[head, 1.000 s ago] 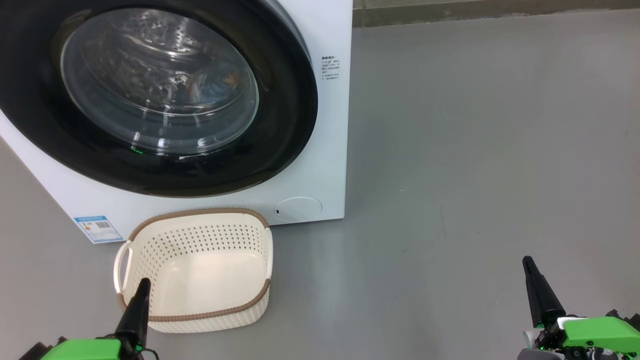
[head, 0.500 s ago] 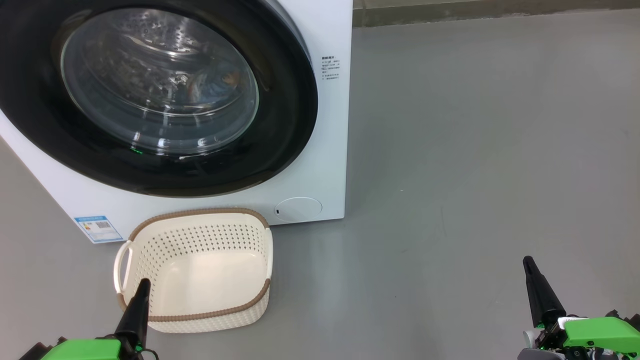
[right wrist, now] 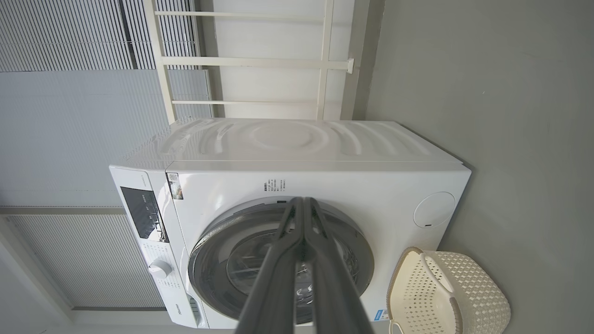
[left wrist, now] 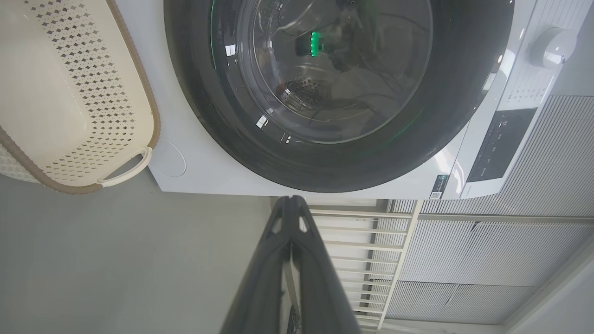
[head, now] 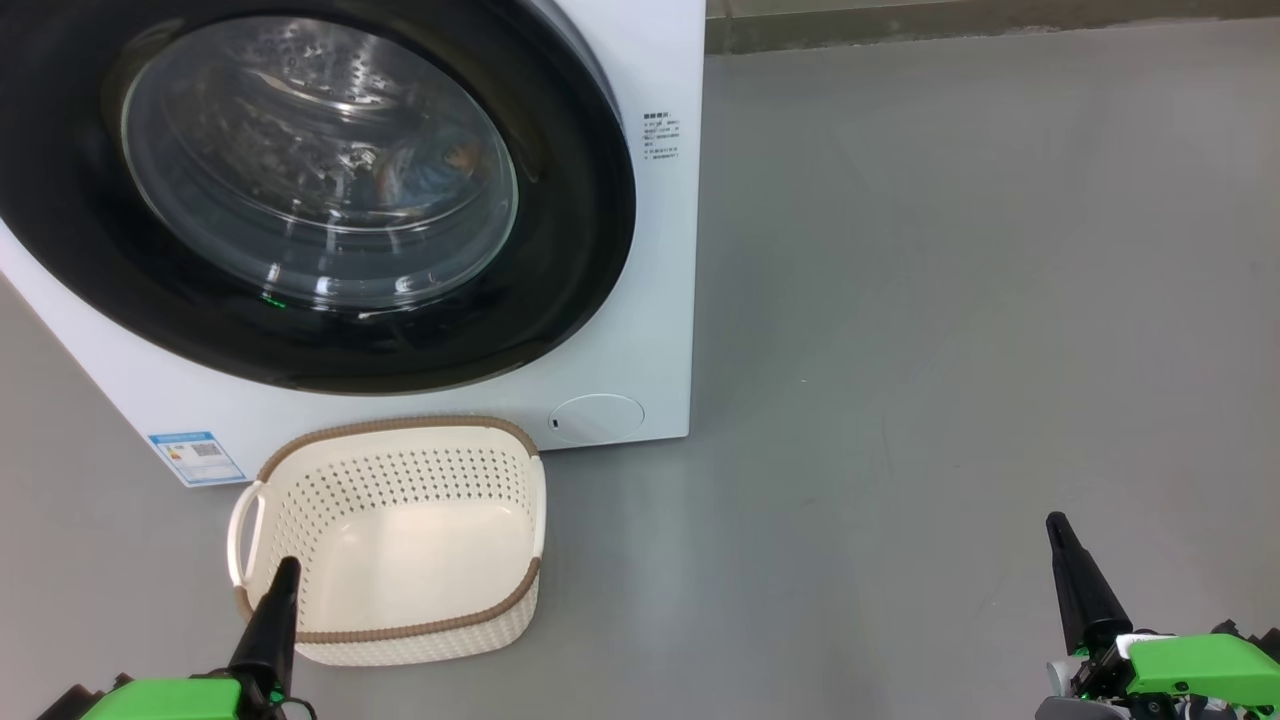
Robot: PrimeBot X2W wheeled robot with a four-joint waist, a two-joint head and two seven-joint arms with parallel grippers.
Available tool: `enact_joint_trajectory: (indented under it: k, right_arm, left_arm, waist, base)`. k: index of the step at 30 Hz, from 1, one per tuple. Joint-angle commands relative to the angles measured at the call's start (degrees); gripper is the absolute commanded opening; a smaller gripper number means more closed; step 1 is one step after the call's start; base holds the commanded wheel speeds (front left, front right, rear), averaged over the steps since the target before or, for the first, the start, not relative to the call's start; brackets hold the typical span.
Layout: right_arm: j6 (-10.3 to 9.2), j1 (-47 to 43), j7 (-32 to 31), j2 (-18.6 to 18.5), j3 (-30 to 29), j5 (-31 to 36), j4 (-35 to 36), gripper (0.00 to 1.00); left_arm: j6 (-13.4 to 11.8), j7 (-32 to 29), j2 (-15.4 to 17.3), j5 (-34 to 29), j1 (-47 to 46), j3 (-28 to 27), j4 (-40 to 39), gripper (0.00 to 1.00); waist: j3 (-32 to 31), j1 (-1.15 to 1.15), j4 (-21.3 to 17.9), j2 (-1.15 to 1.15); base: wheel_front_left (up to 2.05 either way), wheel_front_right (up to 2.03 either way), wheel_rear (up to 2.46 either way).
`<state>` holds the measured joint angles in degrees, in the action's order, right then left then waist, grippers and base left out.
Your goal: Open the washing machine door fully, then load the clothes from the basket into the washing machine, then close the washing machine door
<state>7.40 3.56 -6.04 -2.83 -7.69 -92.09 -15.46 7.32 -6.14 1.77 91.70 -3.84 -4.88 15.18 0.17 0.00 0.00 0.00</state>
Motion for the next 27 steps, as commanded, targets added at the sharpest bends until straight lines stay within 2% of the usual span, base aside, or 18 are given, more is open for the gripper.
enact_joint_trajectory:
  k: [1, 27]
  right_arm:
    - [0.09, 2.61, -0.39, -0.14, 1.24, -0.13, 1.44, 0.0]
    - [0.09, 2.62, -0.43, -0.11, 1.19, -0.09, 1.44, 0.0]
  left_arm:
    - [0.17, -0.36, 1.1, 0.46, -2.35, -1.65, -1.12, 0.0]
    - [0.17, -0.35, 1.1, 0.47, -2.35, -1.64, -1.13, 0.0]
  waist:
    - [0.0, 0.0, 0.0, 0.0]
    - [0.0, 0.0, 0.0, 0.0]
  base:
    - [0.0, 0.0, 0.0]
    - [0.0, 0.0, 0.0]
